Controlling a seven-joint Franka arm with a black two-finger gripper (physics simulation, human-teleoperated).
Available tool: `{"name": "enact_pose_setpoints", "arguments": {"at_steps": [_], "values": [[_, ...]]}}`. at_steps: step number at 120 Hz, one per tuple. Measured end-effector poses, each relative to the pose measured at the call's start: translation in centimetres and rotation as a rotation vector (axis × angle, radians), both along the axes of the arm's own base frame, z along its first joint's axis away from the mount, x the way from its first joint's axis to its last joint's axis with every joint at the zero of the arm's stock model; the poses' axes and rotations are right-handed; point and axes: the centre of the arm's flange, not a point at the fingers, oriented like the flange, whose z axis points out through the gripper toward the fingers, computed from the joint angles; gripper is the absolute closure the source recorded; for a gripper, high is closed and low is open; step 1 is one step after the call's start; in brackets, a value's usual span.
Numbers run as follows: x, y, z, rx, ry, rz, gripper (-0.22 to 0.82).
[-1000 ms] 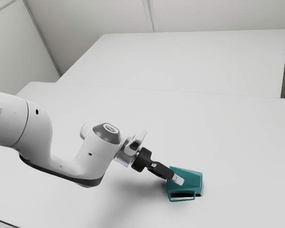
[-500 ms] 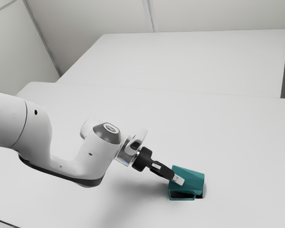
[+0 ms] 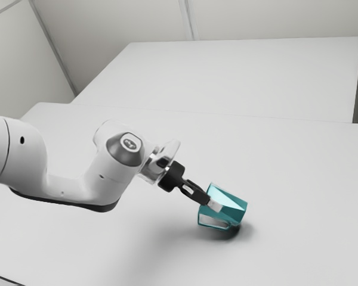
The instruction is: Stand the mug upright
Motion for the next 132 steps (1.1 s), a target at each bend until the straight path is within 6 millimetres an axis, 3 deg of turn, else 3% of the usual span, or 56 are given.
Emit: {"name": "enact_pose_setpoints", "arguments": {"at_steps": [13,31,43,82,132], "values": [[1.0,1.4,1.1,0.083,-0.021,-0.034,0.74],[3.2,1.6,5.4,0.225,-0.067,-0.141,0.75],[3.6,2.0,6.9,0.328,-0.051,-0.184,0.76],[3.8,3.9,8.1,0.635,0.017,-0.181,0.78],[4.9,6.7,8.6,0.849,0.039,-0.038,0.78]]}}
